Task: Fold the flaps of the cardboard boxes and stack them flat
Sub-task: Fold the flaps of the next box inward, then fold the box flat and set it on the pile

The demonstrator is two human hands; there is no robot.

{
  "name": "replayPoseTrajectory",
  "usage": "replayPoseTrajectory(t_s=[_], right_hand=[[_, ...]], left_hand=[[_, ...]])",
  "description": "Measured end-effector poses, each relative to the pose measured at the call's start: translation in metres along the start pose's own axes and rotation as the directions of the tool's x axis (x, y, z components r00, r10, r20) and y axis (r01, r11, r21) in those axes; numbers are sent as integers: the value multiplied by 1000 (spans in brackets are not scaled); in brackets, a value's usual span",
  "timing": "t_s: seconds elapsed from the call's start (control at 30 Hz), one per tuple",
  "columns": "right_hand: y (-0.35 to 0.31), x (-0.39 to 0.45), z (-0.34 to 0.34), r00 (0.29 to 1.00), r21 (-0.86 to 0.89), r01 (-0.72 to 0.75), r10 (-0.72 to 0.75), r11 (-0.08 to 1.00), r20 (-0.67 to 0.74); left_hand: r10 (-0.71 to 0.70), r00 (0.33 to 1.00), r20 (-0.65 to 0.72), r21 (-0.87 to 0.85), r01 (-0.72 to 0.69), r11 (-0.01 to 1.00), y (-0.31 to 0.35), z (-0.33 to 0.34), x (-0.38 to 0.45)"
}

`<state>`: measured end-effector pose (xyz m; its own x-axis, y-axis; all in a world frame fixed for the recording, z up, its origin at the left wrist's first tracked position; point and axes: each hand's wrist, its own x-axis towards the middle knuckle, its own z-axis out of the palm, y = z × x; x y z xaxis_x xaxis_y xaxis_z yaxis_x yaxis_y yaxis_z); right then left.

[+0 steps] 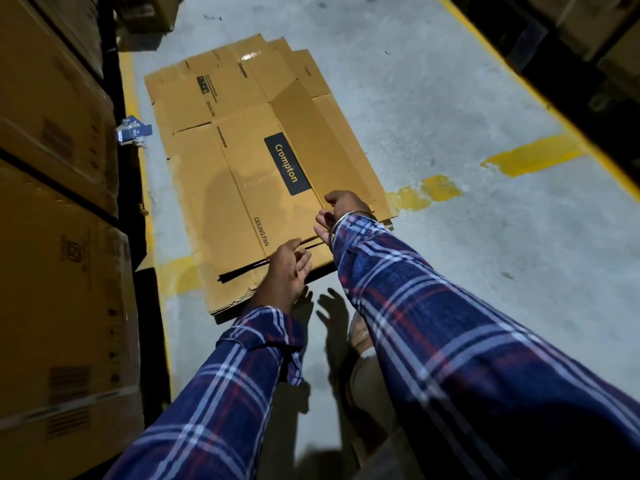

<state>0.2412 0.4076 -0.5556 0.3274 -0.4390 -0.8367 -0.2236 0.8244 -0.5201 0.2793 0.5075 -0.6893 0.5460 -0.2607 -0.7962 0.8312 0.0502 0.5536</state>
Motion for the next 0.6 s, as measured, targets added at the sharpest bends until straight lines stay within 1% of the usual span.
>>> replayPoseTrajectory(t_s=[0.07, 0.2, 0.3, 0.33, 0.43, 0.53, 0.6], right_hand=[[-9, -16, -2, 999, 11, 32, -32, 999, -16], [-34, -63, -15, 990, 46, 135, -136, 990, 28], [-55, -105, -34, 962, 115, 202, -219, 973, 162], [-62, -121, -45, 948, 129, 234, -256, 964, 191], [-71, -152, -93, 918, 166, 345, -368, 924, 144], [-78, -183, -171, 891, 226, 417, -445, 880, 88], [-84, -207, -229, 871, 239, 476, -490, 846, 1]], left_hand=[[2, 1000, 30, 23, -3, 1000, 5, 2, -20], [32, 992, 120, 57, -40, 998, 23, 18, -82], [99, 967, 235, 96, -125, 987, 32, 35, -130], [115, 952, 284, 106, -150, 983, 34, 44, -147], [103, 891, 442, 133, -179, 975, 39, 73, -201], [-6, 808, 589, 251, -176, 952, 42, 108, -256], [-75, 735, 674, 359, -237, 903, 39, 135, -289]])
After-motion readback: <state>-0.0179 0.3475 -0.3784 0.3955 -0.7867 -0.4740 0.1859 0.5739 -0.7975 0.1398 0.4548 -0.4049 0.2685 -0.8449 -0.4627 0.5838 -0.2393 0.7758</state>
